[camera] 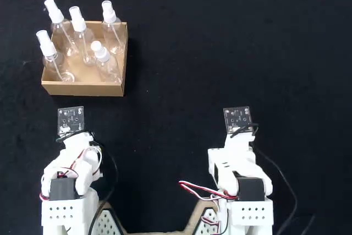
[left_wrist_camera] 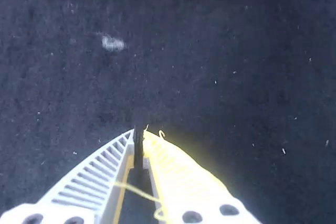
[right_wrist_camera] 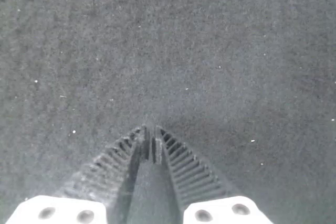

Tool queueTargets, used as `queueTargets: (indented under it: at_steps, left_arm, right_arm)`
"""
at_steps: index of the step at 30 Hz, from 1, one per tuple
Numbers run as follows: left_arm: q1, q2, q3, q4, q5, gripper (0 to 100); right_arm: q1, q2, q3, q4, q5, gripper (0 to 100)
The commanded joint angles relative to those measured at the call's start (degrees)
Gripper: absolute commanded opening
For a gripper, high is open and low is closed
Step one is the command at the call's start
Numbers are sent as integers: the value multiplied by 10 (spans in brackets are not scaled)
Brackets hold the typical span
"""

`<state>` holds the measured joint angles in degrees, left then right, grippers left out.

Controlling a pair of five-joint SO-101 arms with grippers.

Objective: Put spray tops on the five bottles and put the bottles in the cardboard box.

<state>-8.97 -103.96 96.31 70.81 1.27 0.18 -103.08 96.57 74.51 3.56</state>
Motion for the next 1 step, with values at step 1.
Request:
queueTargets:
  at_steps: [1]
  left_arm:
    - [1, -5, 10, 23, -2, 30]
  right_arm:
    - [11, -55, -1, 5, -1, 14]
